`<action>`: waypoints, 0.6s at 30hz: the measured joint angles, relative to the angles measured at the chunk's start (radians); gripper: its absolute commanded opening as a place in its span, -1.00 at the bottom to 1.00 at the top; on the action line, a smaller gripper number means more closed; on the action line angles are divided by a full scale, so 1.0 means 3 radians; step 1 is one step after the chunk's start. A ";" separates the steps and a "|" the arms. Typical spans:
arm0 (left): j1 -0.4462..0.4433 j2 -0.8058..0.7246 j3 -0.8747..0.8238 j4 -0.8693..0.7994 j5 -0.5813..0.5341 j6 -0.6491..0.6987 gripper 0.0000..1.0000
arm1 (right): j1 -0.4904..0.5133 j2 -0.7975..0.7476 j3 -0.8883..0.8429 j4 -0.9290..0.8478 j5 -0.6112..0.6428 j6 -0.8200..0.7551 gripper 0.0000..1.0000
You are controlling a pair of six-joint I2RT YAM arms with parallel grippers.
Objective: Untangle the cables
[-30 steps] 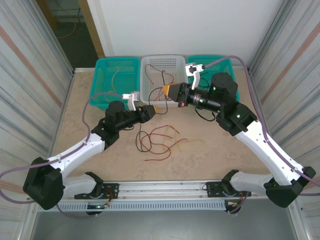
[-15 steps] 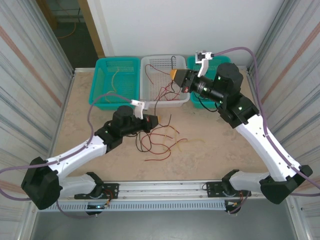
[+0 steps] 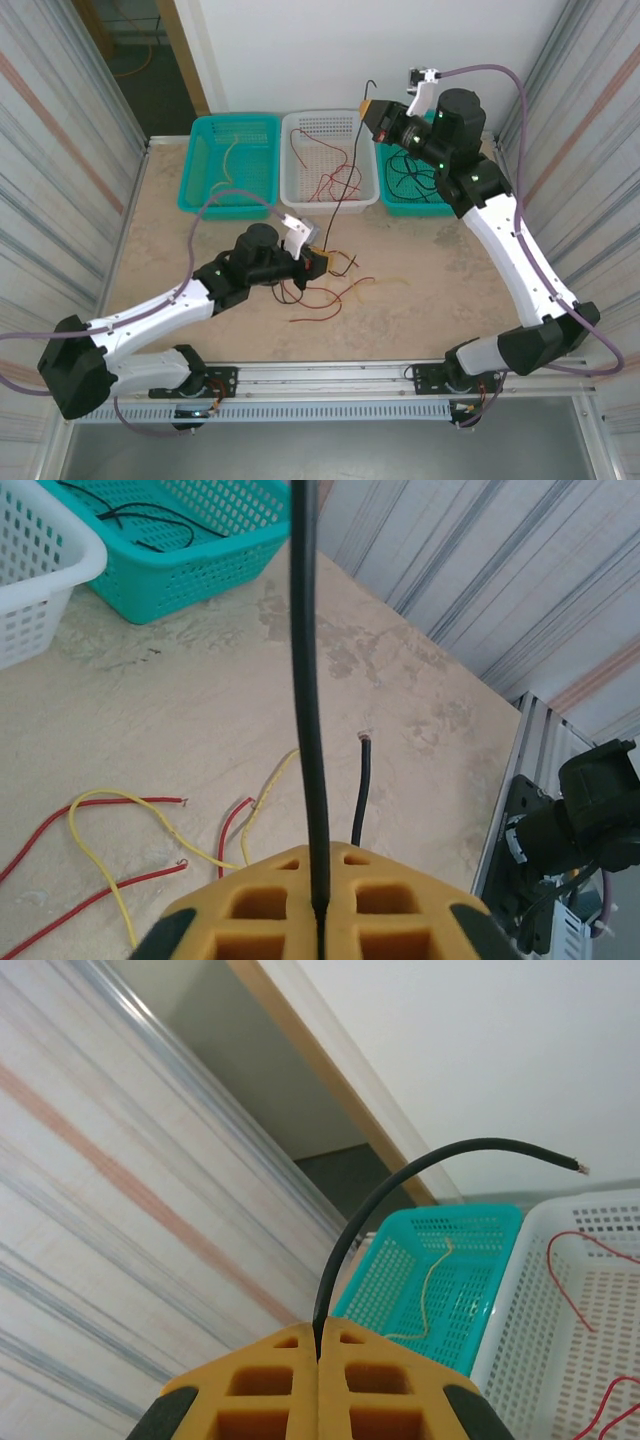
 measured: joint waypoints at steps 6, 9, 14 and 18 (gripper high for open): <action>0.0014 -0.0023 0.0045 -0.0083 -0.0153 -0.0025 0.42 | -0.0239 0.0153 0.0314 -0.0031 0.0009 -0.0053 -1.00; 0.0057 -0.0120 0.0043 -0.0191 -0.0290 -0.0053 0.42 | -0.0403 0.0266 0.0507 -0.0089 0.0031 -0.0156 -1.00; 0.0164 -0.0422 -0.0004 -0.0364 -0.0631 -0.0140 0.47 | -0.0778 0.0570 0.0971 -0.0230 0.0102 -0.0328 -1.00; 0.0286 -0.0624 -0.0065 -0.0526 -0.0865 -0.0251 0.47 | -0.1085 0.0871 0.1216 -0.0285 0.0131 -0.0394 -1.00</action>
